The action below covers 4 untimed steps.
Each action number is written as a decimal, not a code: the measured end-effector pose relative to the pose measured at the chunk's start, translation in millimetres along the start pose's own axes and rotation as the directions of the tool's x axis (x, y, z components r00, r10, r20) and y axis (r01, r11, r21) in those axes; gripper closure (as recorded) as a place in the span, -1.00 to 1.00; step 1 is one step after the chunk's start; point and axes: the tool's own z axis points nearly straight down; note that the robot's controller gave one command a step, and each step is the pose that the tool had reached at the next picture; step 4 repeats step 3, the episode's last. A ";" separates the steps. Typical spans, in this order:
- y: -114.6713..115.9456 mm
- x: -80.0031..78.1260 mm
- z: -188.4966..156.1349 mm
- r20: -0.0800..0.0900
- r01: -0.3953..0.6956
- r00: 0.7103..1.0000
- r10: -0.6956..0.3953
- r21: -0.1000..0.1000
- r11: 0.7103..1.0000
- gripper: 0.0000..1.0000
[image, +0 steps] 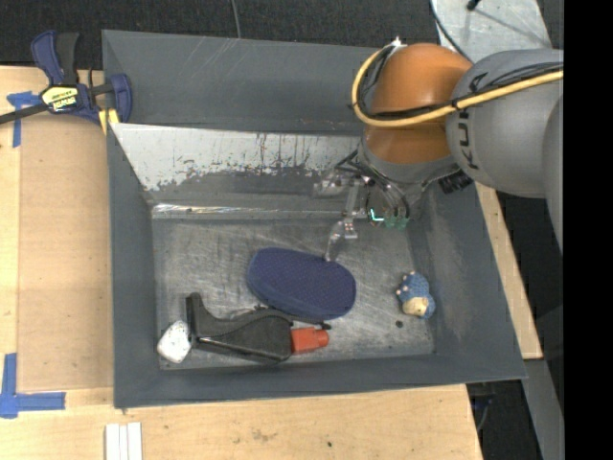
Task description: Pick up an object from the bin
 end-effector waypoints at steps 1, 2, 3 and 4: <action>27.3 61.5 42.9 0.032 0.123 0.992 -0.123 0.008 0.992 -1.00; 27.4 67.7 44.7 0.005 0.124 0.992 -0.124 0.006 0.992 1.00; 33.2 77.3 -110.8 0.014 0.407 0.913 -0.407 0.005 0.913 1.00; 33.2 77.3 -110.8 0.014 0.407 0.913 -0.407 0.005 0.913 1.00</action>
Offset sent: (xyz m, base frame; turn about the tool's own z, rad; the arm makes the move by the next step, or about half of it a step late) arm -0.0795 0.0346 -0.0577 -0.1286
